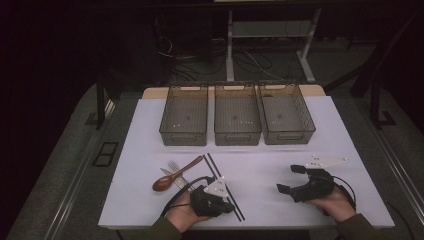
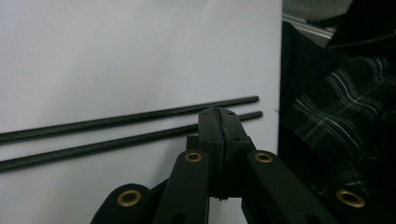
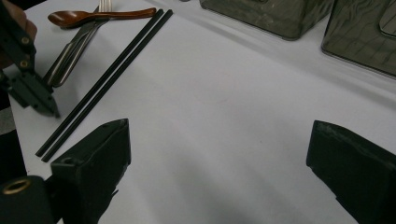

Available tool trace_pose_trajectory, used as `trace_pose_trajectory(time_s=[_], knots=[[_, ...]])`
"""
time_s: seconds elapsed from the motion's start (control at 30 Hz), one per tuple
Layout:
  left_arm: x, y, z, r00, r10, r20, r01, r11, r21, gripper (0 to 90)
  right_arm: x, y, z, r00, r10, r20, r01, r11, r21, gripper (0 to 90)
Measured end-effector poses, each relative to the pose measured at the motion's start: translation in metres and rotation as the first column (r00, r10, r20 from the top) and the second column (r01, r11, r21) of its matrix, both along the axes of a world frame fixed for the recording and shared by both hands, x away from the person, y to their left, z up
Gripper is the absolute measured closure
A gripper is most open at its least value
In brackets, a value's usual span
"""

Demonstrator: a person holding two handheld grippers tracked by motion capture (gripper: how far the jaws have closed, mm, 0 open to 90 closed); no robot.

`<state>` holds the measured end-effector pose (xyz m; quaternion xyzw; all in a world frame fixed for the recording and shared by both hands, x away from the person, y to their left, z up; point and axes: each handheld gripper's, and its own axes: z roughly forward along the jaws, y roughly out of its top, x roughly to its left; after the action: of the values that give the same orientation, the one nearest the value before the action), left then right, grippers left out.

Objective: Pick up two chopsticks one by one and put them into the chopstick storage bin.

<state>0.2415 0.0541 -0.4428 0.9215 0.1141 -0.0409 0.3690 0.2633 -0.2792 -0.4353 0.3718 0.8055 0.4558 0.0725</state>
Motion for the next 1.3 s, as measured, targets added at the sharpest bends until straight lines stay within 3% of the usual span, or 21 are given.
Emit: trace_pose_trajectory(time_s=[0.03, 0.1, 0.27, 0.6, 0.9, 1.3], knots=[[0.001, -0.003, -0.002, 0.9996, -0.027, 0.01, 0.027, 0.9995, 0.015, 88.3, 0.0, 0.0, 0.0, 1.0, 0.0, 0.0, 0.0, 1.0, 0.0, 5.7], [0.001, -0.004, -0.002, 0.9994, -0.033, 0.007, 0.032, 0.9994, 0.015, 88.4, 0.0, -0.001, 0.0, 1.0, -0.001, -0.001, 0.001, 1.0, 0.0, 5.7], [0.001, -0.009, -0.004, 0.9997, -0.024, -0.007, 0.023, 0.9996, -0.017, 88.4, 0.0, -0.002, 0.0, 1.0, -0.003, 0.0, 0.003, 1.0, 0.002, 5.7], [0.006, -0.02, -0.005, 0.9989, -0.046, 0.008, 0.046, 0.9989, -0.011, 88.4, 0.001, -0.003, 0.0, 0.9999, -0.011, -0.001, 0.011, 1.0, 0.005, 5.7], [0.013, -0.035, -0.008, 0.9997, -0.024, -0.003, 0.024, 0.9983, -0.052, 88.5, 0.001, -0.006, 0.001, 0.9998, -0.019, 0.0, 0.019, 1.0, 0.009, 5.7], [0.021, -0.043, -0.007, 0.9987, -0.048, 0.019, 0.049, 0.9974, -0.052, 85.9, 0.002, -0.007, 0.001, 0.9997, -0.023, -0.001, 0.023, 1.0, 0.009, 5.7]])
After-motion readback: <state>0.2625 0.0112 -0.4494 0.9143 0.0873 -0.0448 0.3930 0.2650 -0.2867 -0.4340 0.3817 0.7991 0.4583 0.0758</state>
